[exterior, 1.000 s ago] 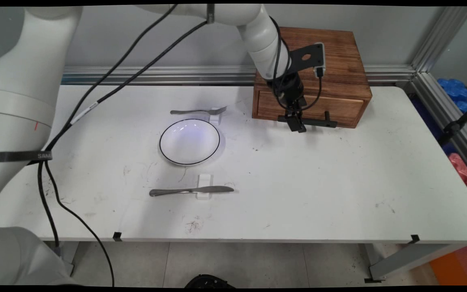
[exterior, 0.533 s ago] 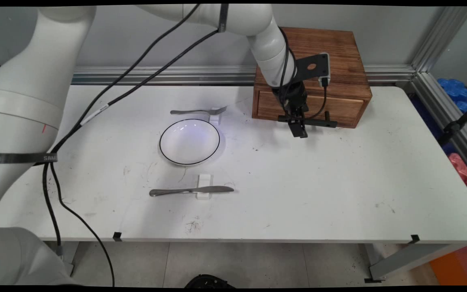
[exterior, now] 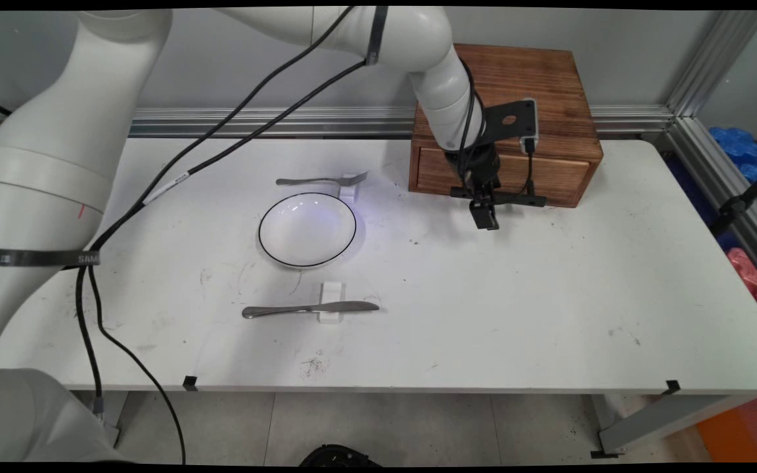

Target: Open the drawer

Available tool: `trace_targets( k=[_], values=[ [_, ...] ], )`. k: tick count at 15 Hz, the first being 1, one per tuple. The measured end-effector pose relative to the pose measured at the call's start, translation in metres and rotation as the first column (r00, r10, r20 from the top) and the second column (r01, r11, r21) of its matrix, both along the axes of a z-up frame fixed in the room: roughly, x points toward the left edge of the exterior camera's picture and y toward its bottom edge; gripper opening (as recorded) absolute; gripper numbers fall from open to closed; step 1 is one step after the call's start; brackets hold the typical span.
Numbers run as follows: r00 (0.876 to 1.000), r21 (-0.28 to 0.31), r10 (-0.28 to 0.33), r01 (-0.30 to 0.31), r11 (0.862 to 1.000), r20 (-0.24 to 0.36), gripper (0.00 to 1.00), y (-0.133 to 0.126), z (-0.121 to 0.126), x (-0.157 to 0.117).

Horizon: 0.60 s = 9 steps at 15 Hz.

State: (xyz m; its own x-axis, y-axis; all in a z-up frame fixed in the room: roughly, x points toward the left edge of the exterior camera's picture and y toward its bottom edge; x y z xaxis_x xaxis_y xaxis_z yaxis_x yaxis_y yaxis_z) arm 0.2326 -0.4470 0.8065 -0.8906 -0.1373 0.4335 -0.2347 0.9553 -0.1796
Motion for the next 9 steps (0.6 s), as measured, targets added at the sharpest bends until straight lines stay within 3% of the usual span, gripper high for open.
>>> trace_targets(
  k=[9],
  values=[
    [1.0,0.0,0.006,-0.006,1.0,0.02,1.0,-0.005,-0.015,-0.001]
  ],
)
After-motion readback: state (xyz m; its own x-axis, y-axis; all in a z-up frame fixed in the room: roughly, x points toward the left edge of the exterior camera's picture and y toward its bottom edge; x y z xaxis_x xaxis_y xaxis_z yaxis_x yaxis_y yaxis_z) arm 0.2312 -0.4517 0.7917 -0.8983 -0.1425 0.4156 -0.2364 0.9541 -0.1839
